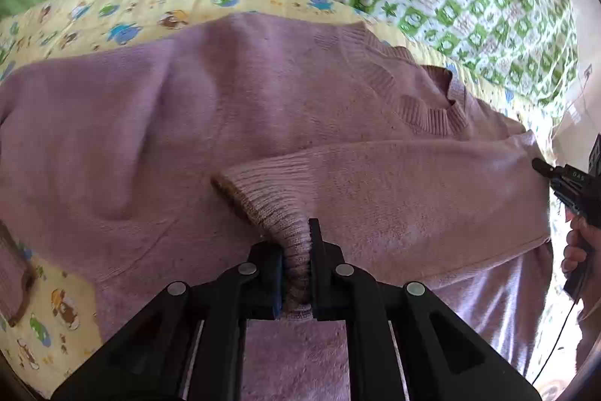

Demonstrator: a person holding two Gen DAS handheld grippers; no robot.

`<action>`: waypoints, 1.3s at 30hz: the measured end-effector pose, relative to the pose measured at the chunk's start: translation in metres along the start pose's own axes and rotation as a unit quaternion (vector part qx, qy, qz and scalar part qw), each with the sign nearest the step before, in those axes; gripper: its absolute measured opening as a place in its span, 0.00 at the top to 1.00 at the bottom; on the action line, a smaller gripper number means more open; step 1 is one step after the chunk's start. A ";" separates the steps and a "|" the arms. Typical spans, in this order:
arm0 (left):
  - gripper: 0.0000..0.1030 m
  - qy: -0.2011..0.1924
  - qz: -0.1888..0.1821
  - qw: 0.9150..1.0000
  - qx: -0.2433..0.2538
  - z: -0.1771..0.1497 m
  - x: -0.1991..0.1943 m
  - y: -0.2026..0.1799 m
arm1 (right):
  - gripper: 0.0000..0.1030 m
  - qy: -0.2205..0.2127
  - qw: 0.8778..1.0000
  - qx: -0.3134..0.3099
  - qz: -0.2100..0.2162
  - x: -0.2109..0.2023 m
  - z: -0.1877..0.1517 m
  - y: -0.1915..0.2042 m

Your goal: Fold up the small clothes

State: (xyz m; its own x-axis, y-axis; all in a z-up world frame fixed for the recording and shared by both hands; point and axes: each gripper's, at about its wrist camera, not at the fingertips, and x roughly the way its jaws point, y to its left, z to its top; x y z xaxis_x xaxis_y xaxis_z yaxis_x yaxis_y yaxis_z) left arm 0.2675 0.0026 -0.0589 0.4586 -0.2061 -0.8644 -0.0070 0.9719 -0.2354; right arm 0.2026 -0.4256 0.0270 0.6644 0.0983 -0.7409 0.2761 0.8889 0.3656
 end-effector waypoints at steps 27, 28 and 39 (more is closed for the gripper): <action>0.35 -0.039 0.062 0.936 -0.343 -0.087 -0.112 0.250 | 0.53 0.039 0.998 -0.043 0.029 -0.057 -0.138 0.092; 0.35 -0.035 0.063 0.935 -0.348 -0.087 -0.109 0.254 | 0.53 0.043 0.998 -0.042 0.028 -0.056 -0.142 0.094; 0.93 -0.062 0.018 0.957 -0.282 -0.062 -0.105 0.222 | 0.53 0.051 0.997 -0.051 0.025 -0.063 -0.155 0.100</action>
State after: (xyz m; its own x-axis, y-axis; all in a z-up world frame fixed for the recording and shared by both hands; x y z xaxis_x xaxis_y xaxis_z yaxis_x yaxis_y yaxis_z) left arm 0.1625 0.2333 -0.0479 0.5501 -0.1253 -0.8257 -0.4874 0.7547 -0.4392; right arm 0.0808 -0.2736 0.0224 0.6001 0.1832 -0.7787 0.1698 0.9221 0.3478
